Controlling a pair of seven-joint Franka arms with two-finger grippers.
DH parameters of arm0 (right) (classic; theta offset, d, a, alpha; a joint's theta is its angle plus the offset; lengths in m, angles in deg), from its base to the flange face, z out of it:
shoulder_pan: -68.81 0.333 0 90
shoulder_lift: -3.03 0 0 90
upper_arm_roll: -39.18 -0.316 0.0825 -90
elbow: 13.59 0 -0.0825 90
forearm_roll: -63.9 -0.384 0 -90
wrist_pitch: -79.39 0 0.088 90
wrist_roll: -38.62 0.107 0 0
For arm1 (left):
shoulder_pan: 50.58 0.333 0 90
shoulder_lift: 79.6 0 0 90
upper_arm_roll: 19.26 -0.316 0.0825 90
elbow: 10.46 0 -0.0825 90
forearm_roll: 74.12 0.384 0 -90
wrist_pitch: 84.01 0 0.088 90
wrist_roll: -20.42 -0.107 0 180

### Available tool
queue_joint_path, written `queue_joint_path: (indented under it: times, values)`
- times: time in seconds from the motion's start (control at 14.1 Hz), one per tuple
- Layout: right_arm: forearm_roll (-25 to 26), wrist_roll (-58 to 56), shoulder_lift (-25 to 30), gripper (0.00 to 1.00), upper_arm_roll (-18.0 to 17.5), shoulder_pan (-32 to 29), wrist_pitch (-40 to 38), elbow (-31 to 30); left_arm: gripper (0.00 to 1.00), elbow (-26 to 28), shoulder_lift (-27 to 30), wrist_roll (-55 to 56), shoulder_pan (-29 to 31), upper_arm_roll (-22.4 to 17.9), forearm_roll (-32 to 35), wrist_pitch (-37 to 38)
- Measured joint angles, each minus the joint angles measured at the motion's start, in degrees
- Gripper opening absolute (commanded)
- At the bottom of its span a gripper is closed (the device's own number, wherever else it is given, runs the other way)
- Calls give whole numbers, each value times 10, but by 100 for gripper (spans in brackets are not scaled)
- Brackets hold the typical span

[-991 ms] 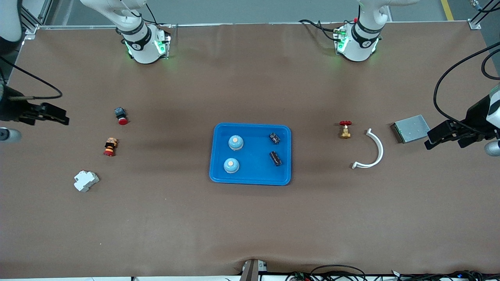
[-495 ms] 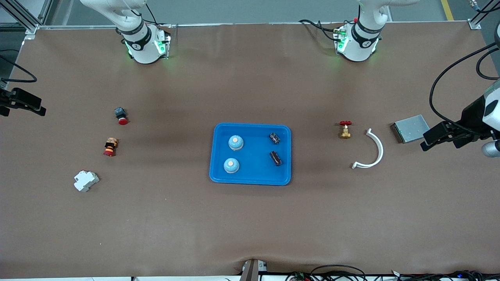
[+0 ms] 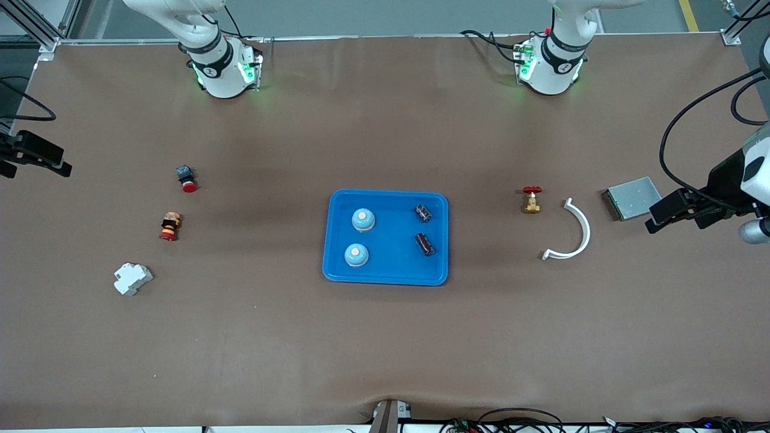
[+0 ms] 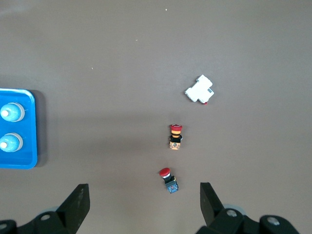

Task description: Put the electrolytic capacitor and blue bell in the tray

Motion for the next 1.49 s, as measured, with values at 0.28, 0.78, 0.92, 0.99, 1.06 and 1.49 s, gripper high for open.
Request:
queue_joint_path:
  times: [0.28, 0.78, 0.92, 0.99, 1.06, 1.49]
  values:
    - [-1, 2, 0, 100, 0, 1, 6, 0, 100, 3, 0, -2, 3, 0, 4, 0]
    - [-3, 2, 0, 100, 0, 1, 12, 0, 100, 25, 14, -26, 5, 3, 8, -5]
    - [-3, 2, 0, 100, 0, 1, 14, 0, 100, 48, 39, -26, 5, 4, 8, -9]
    - [-3, 2, 0, 100, 0, 1, 14, 0, 100, 61, 56, -27, 4, 6, 8, -10]
    - [-3, 2, 0, 100, 0, 1, 14, 0, 100, 73, 73, -27, 4, 8, 8, -11]
    - [-3, 2, 0, 100, -1, 2, 18, 0, 100, 97, 105, -26, -13, 19, 8, -18]
